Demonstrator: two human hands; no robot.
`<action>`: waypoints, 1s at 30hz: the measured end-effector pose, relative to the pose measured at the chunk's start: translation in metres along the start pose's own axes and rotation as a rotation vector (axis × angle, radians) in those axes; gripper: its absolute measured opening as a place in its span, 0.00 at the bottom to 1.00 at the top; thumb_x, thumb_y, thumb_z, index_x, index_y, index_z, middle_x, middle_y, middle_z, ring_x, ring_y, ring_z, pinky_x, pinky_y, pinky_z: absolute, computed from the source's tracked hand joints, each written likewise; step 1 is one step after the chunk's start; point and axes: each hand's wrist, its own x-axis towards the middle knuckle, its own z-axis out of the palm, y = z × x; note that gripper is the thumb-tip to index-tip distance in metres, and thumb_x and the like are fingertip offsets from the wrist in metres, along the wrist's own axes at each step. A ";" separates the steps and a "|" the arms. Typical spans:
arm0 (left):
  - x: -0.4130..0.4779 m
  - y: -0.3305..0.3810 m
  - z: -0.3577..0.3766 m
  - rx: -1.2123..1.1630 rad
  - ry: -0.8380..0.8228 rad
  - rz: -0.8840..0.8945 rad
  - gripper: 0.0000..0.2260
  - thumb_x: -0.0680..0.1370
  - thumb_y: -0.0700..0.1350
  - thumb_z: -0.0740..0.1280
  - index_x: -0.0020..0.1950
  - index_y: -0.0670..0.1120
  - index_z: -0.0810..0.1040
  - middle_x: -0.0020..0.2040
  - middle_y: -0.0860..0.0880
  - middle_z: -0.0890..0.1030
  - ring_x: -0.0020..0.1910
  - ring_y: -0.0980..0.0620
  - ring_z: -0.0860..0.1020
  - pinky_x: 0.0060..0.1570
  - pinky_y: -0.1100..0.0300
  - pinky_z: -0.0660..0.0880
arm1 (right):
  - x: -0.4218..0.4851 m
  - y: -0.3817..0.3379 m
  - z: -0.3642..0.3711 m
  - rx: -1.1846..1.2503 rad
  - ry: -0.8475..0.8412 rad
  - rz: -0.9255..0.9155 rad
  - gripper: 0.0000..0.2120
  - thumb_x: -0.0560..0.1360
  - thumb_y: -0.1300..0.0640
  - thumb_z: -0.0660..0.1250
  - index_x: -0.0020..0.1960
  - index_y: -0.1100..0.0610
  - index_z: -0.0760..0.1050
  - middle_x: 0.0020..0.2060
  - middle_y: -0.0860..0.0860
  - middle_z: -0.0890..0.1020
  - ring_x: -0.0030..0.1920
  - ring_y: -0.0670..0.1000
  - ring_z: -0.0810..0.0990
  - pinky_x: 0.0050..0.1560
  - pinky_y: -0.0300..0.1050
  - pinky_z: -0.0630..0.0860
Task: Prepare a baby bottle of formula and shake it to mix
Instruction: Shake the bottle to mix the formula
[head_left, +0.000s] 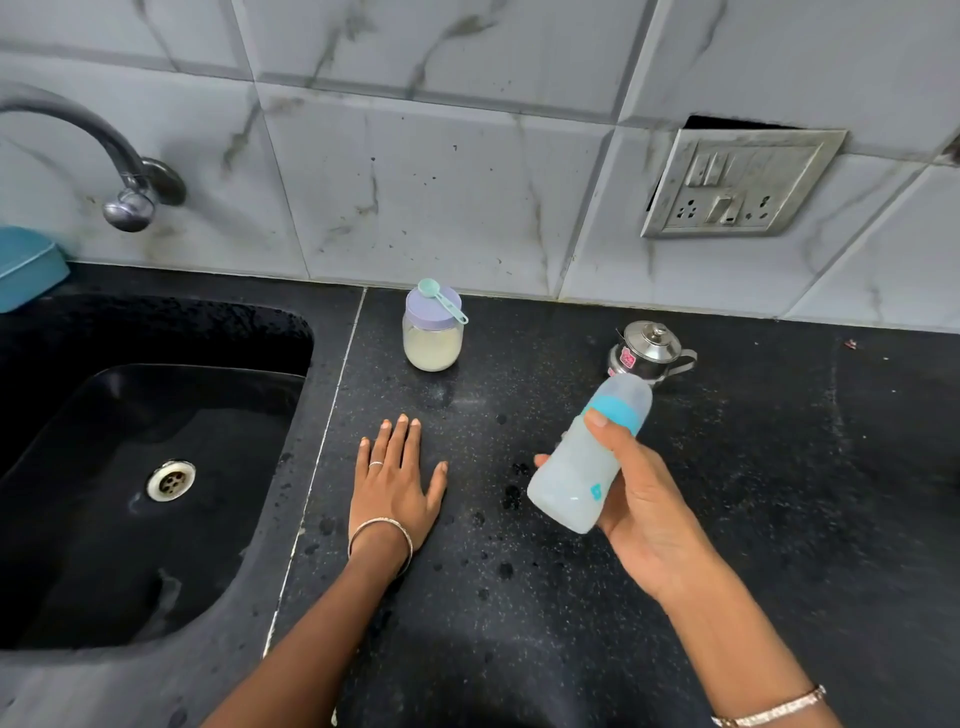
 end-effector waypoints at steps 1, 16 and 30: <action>0.000 0.000 0.000 0.002 -0.002 0.000 0.36 0.79 0.65 0.39 0.82 0.47 0.54 0.82 0.49 0.55 0.82 0.49 0.51 0.80 0.49 0.44 | -0.001 0.002 0.002 -0.025 -0.012 0.029 0.25 0.67 0.46 0.74 0.59 0.58 0.78 0.47 0.58 0.88 0.52 0.60 0.87 0.61 0.60 0.81; 0.000 0.000 0.000 0.001 0.000 -0.004 0.36 0.79 0.64 0.40 0.82 0.47 0.55 0.82 0.49 0.57 0.82 0.48 0.53 0.80 0.48 0.46 | 0.013 -0.019 -0.019 0.078 -0.010 -0.053 0.35 0.67 0.59 0.76 0.72 0.53 0.71 0.63 0.58 0.82 0.58 0.58 0.86 0.45 0.60 0.86; -0.001 0.000 -0.001 0.003 -0.008 0.000 0.36 0.79 0.65 0.39 0.82 0.47 0.54 0.82 0.49 0.56 0.82 0.49 0.51 0.80 0.49 0.44 | -0.002 -0.016 -0.013 -0.419 -0.296 -0.053 0.59 0.59 0.59 0.82 0.72 0.20 0.54 0.57 0.59 0.83 0.48 0.53 0.87 0.39 0.53 0.84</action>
